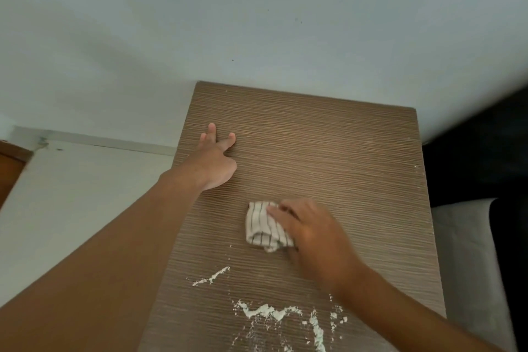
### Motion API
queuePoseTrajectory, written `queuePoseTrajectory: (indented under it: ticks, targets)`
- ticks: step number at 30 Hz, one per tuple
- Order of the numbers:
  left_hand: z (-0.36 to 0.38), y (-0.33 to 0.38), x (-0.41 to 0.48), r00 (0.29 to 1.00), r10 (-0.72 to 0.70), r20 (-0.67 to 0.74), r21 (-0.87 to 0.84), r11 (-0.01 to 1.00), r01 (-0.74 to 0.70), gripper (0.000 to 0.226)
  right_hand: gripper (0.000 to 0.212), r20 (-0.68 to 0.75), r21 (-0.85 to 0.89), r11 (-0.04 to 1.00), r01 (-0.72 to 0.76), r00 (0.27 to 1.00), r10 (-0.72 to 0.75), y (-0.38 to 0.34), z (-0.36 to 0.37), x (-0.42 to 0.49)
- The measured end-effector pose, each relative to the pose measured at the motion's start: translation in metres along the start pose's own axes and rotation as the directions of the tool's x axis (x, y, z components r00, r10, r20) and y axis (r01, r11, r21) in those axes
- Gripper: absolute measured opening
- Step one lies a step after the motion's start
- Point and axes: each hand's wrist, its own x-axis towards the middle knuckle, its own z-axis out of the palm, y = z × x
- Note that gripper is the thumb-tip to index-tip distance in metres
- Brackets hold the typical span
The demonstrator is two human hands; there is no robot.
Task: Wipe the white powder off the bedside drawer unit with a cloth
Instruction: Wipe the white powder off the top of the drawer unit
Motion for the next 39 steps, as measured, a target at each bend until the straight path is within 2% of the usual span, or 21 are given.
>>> queuePoseTrajectory:
  ticks: [3, 5, 7, 9, 12, 17, 20, 23, 25, 27, 28, 30, 34, 36, 37, 39]
  targets:
    - [-0.002, 0.000, 0.002, 1.000, -0.001, 0.016, 0.001, 1.000, 0.001, 0.068, 0.074, 0.048, 0.073, 0.994, 0.075, 0.996, -0.079, -0.014, -0.001, -0.019]
    - [-0.003, -0.001, 0.003, 0.999, -0.004, 0.033, 0.017, 1.000, 0.003, 0.066, 0.066, 0.098, 0.204, 0.974, 0.101, 0.987, -0.123, -0.015, -0.008, -0.023]
    - [-0.005, -0.003, 0.005, 0.999, -0.006, 0.048, 0.045, 0.999, 0.003, 0.066, 0.051, 0.112, 0.342, 0.937, 0.069, 0.987, -0.114, -0.013, -0.023, -0.013]
    - [-0.008, -0.005, 0.010, 0.998, -0.017, 0.058, 0.095, 0.995, 0.011, 0.066, 0.040, 0.025, 0.409, 0.912, 0.026, 0.999, -0.039, -0.006, -0.040, 0.014]
    - [-0.011, -0.007, 0.020, 0.997, -0.047, 0.061, 0.163, 0.986, 0.036, 0.066, 0.035, -0.131, 0.310, 0.951, 0.011, 0.991, 0.032, 0.016, -0.050, 0.070]
    - [-0.010, -0.003, 0.022, 0.997, -0.043, 0.071, 0.250, 0.968, 0.025, 0.065, 0.038, -0.106, 0.106, 0.988, -0.113, 0.986, 0.125, 0.032, -0.020, 0.110]
    - [-0.013, -0.003, 0.021, 0.995, -0.038, 0.089, 0.254, 0.967, 0.015, 0.063, 0.040, -0.130, 0.128, 0.992, -0.002, 0.991, 0.018, 0.014, -0.009, 0.083]
    - [-0.015, -0.004, 0.021, 0.993, -0.031, 0.118, 0.228, 0.974, 0.003, 0.060, 0.040, 0.040, 0.213, 0.973, 0.091, 0.994, -0.101, -0.013, -0.002, 0.028]
    - [-0.015, -0.003, 0.018, 0.992, -0.026, 0.126, 0.217, 0.976, -0.002, 0.062, 0.044, 0.162, 0.233, 0.957, 0.172, 0.964, -0.213, -0.031, 0.000, -0.007]
    - [-0.016, -0.001, 0.014, 0.990, -0.027, 0.138, 0.207, 0.978, -0.002, 0.066, 0.055, 0.207, 0.249, 0.927, 0.281, 0.919, -0.334, -0.038, 0.002, -0.030]
    - [-0.016, 0.000, 0.013, 0.989, -0.025, 0.143, 0.201, 0.980, -0.005, 0.068, 0.061, 0.231, 0.277, 0.921, 0.273, 0.912, -0.340, -0.037, -0.001, -0.033]
    - [-0.017, 0.001, 0.012, 0.989, -0.024, 0.143, 0.203, 0.979, -0.005, 0.071, 0.062, 0.217, 0.324, 0.917, 0.232, 0.925, -0.311, -0.029, -0.009, -0.020]
    - [-0.014, 0.001, 0.014, 0.993, -0.025, 0.119, 0.187, 0.982, 0.002, 0.068, 0.044, 0.027, 0.274, 0.947, 0.169, 0.983, -0.183, -0.010, -0.032, 0.048]
    - [-0.014, -0.001, 0.012, 0.996, -0.001, 0.093, 0.167, 0.986, -0.015, 0.065, 0.043, -0.029, 0.259, 0.960, 0.104, 0.995, -0.100, 0.004, -0.038, 0.087]
    - [-0.015, -0.003, 0.010, 0.998, 0.031, 0.061, 0.139, 0.990, -0.039, 0.061, 0.043, -0.036, 0.254, 0.964, 0.083, 0.996, -0.076, 0.010, -0.037, 0.103]
    - [-0.021, -0.015, 0.004, 0.991, 0.082, -0.102, -0.011, 0.996, -0.084, 0.052, 0.044, -0.052, 0.208, 0.975, 0.079, 0.996, -0.070, 0.016, -0.026, 0.127]
